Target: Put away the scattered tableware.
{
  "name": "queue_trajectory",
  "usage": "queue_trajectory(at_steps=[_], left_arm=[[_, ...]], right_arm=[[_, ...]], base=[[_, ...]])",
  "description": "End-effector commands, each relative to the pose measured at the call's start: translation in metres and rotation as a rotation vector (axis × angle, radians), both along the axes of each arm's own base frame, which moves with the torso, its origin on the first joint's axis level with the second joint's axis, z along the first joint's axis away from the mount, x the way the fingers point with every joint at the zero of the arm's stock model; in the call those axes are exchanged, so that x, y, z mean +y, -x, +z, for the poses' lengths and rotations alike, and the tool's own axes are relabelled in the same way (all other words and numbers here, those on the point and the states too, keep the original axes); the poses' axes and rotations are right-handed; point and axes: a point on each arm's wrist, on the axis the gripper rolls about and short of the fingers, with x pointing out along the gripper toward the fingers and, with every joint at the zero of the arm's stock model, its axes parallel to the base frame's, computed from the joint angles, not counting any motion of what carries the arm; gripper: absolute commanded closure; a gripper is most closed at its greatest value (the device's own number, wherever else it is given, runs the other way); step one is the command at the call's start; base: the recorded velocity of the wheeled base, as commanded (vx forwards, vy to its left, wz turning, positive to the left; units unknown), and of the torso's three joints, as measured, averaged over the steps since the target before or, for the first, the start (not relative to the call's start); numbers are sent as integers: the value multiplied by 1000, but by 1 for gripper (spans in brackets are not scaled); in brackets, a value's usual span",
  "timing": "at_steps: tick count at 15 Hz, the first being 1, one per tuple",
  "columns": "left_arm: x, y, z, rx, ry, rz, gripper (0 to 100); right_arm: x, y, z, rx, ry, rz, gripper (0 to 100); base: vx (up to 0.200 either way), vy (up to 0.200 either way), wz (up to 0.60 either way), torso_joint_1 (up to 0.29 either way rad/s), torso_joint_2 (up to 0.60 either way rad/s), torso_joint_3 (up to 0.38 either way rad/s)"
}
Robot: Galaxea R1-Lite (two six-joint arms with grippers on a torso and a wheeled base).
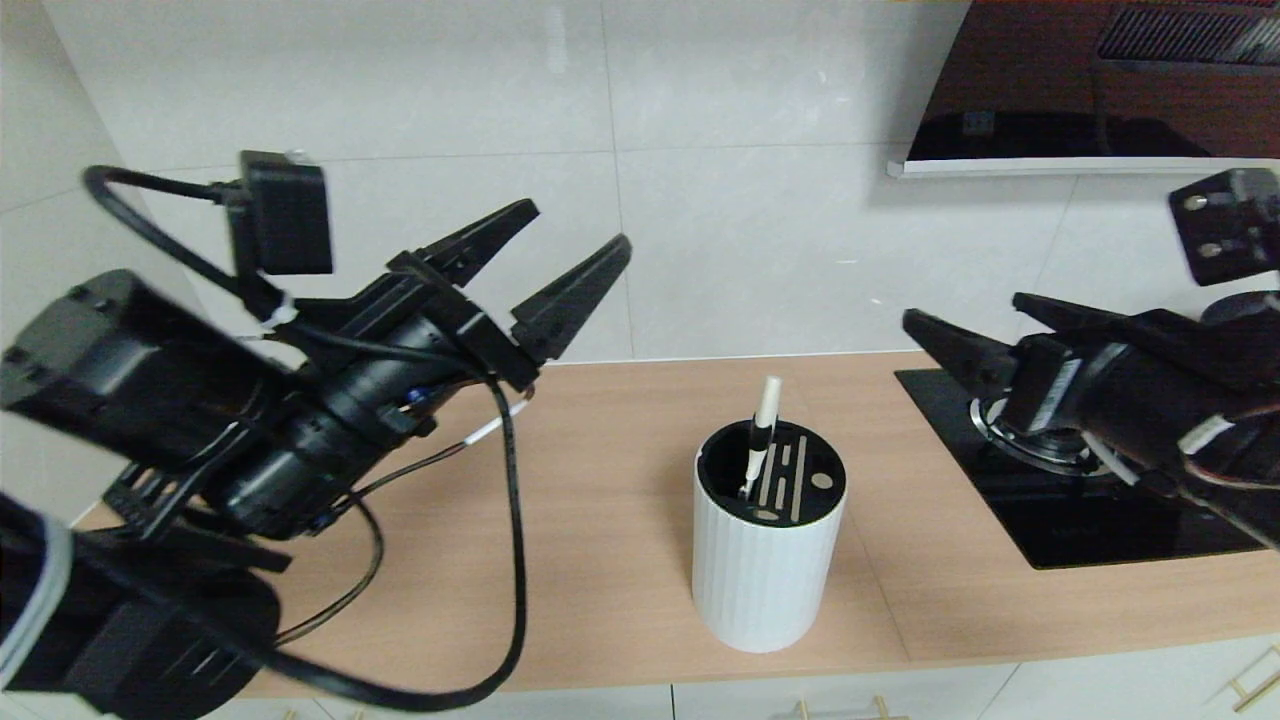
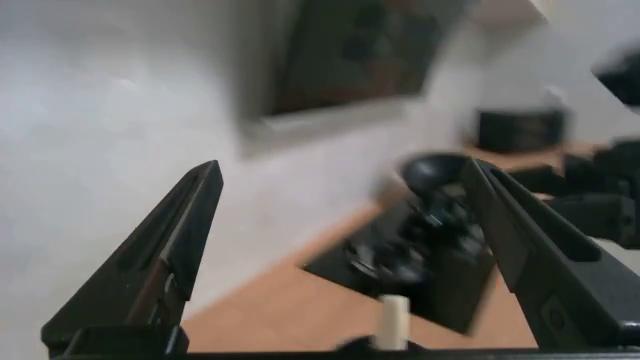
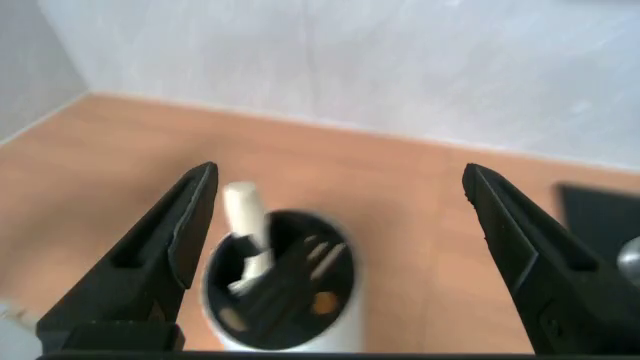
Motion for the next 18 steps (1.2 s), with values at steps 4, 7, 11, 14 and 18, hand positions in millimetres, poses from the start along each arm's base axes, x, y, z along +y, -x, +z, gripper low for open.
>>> queue_trajectory(at_steps=[4,7,11,14,18], left_arm=[[67,112,9,-18,96,32,0],[97,157,-12,68,107,152,0],[125,230,-40,69,149,217,0],[132,282,-58,59,106,227,0],[132,287,-61,18,139,334,0]], right_arm=[[-83,97,-7,-146,17,-154,0],[-111,135,-12,-181,3,-300,0],[-129,196,-37,-214,4,-442,0],[-130,227,-56,-249,12,-525,0],[-126,246,-79,-264,16,-611,0]], base=[[0,0,0,0,0,0],[0,0,0,0,0,0],[0,0,0,0,0,0],[0,0,0,0,0,0],[0,0,0,0,0,0]])
